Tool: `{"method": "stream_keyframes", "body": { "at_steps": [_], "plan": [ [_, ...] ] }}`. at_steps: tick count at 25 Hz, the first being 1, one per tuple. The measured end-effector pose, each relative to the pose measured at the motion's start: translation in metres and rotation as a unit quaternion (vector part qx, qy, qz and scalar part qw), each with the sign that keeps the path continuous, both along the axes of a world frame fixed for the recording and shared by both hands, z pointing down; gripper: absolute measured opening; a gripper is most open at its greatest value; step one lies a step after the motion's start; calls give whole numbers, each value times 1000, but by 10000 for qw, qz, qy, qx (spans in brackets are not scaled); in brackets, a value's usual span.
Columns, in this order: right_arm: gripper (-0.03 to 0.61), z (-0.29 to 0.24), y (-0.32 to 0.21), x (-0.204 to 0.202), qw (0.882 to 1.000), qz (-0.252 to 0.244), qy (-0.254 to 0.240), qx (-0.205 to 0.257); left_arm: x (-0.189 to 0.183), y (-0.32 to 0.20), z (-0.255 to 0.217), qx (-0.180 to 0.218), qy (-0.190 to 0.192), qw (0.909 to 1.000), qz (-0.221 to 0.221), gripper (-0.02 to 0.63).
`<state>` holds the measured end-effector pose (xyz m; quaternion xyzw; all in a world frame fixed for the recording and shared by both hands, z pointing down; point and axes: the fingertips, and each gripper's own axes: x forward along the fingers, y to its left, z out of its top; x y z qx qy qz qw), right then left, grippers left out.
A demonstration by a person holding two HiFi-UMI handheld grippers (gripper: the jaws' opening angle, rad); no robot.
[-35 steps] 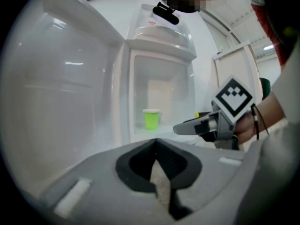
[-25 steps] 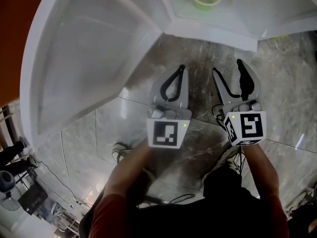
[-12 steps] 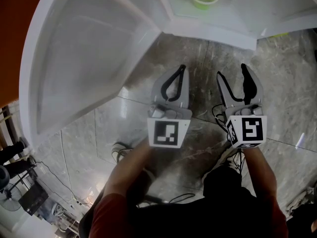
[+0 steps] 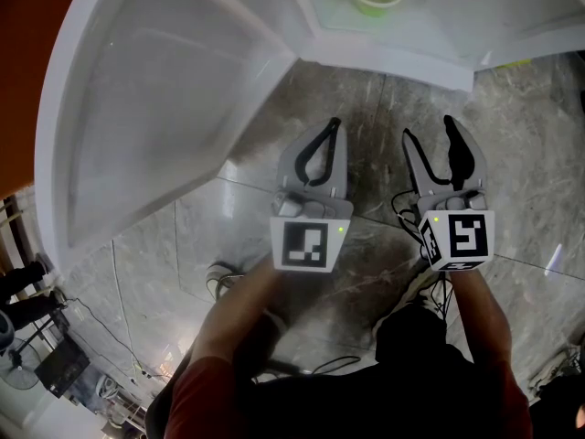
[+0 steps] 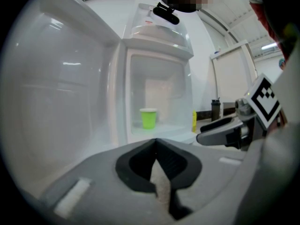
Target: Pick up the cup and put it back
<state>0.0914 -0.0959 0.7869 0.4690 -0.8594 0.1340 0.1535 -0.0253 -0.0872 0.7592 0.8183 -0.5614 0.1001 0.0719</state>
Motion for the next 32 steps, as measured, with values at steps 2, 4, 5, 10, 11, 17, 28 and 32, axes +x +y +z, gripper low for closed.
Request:
{"method": "stream_keyframes", "body": {
  "at_steps": [2,4,5,10,11,17,28,32],
  "plan": [
    [267,0,0,-1,10000,-33,-11,-11,1,0,0,-9,5,10000,4,2],
    [252,0,0,-1,10000,-56,-21,-21,2,0,0,-18,11,10000,17,1],
    [244,0,0,-2,10000,-64,-27,-17,2,0,0,-12,-4,10000,34,2],
    [200,-2,1,-3,10000,-84,-41,30,3,1,-2,-11,45,10000,23,2],
    [192,-3,2,-3,9999,-93,-40,41,2,1,-2,2,40,10000,27,2],
    [112,-10,3,-4,9998,-11,-6,195,1,0,-4,32,7,10000,57,2],
    [2,-11,4,1,9998,39,-70,176,3,3,-4,32,12,9999,112,2],
    [2,-11,5,-1,9998,13,-93,163,3,2,-6,67,46,9999,114,2]
  ]
}}
